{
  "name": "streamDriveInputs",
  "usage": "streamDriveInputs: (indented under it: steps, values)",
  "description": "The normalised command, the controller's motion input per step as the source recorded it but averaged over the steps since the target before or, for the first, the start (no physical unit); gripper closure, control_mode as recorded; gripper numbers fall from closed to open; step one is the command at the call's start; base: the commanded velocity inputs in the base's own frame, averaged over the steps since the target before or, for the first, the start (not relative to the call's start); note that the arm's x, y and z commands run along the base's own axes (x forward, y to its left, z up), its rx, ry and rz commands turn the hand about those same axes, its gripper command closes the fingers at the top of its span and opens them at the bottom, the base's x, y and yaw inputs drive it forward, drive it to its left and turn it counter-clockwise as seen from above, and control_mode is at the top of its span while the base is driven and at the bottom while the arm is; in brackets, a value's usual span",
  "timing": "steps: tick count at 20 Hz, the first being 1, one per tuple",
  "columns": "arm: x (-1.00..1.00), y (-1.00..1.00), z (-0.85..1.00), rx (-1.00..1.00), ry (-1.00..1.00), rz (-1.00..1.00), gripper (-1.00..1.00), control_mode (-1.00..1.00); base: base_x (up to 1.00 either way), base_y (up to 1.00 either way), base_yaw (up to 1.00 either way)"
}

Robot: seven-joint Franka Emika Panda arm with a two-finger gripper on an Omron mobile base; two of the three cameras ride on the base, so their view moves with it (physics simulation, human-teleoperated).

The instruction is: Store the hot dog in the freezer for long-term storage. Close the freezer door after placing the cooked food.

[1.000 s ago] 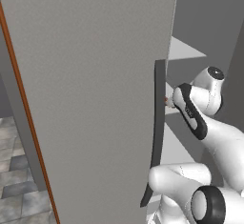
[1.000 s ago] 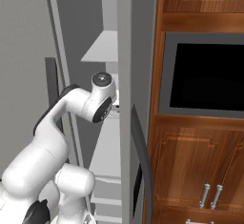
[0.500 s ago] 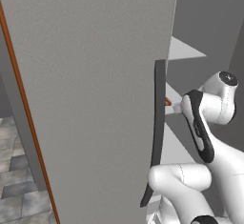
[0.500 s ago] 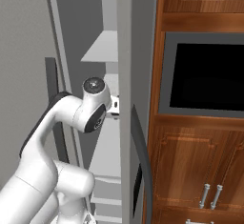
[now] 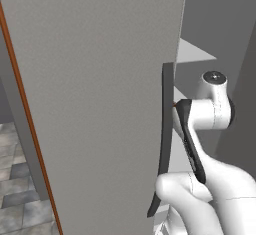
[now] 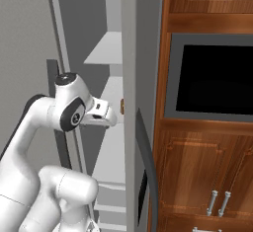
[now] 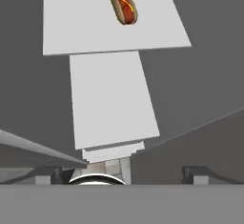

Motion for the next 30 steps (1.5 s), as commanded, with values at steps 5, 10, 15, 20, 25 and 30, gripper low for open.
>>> streamDriveInputs:
  steps: [5,10,15,20,25,30]
  values:
    - [-0.15,0.27,0.0,-0.04,0.32,-0.25,-1.0,-1.0,0.0,0.0,0.0]
    - [-0.09,0.0,0.0,0.05,0.29,-0.13,-1.0,-1.0,0.0,0.0,0.0]
    - [-0.18,0.0,0.0,0.18,0.12,0.0,-1.0,-1.0,0.0,0.0,0.0]
    - [-0.25,0.0,-0.01,0.17,-0.01,0.0,-1.0,-1.0,0.0,0.0,0.0]
    - [-0.27,0.09,0.0,0.04,-0.02,0.0,-1.0,-1.0,0.0,0.0,0.0]
    - [-0.21,0.15,0.0,-0.01,-0.1,0.0,-1.0,-1.0,0.0,0.0,0.0]
